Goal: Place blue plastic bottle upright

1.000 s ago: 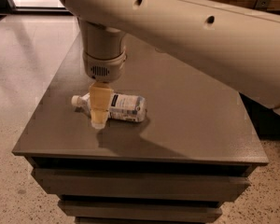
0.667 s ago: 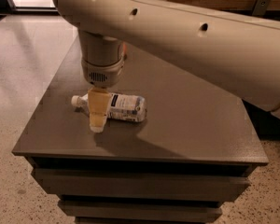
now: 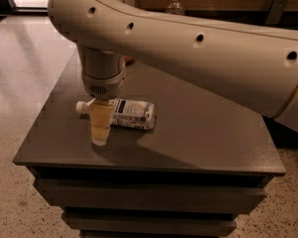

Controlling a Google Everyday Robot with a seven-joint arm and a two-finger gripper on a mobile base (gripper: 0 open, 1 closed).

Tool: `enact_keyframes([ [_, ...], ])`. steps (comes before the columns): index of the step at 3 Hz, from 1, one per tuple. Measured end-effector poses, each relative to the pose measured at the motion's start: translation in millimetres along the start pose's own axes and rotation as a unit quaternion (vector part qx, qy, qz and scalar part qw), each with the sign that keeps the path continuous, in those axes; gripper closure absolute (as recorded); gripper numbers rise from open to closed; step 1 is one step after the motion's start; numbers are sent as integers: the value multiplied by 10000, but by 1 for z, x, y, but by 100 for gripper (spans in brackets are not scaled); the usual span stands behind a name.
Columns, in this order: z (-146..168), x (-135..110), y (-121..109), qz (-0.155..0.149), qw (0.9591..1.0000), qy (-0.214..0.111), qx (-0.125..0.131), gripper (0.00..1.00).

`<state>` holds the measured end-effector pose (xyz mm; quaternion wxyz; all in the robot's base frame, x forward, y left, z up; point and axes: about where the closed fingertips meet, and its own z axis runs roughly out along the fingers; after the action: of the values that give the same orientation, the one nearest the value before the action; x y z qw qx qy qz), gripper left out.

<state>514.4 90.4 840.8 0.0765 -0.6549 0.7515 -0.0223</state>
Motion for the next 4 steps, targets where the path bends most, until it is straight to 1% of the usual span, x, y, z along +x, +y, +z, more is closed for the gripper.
enact_keyframes([
  [1, 6, -4, 1, -52, 9999, 101, 2, 0],
  [2, 8, -5, 2, -75, 9998, 158, 29, 18],
  [4, 11, -7, 1, -106, 9998, 165, 20, 64],
])
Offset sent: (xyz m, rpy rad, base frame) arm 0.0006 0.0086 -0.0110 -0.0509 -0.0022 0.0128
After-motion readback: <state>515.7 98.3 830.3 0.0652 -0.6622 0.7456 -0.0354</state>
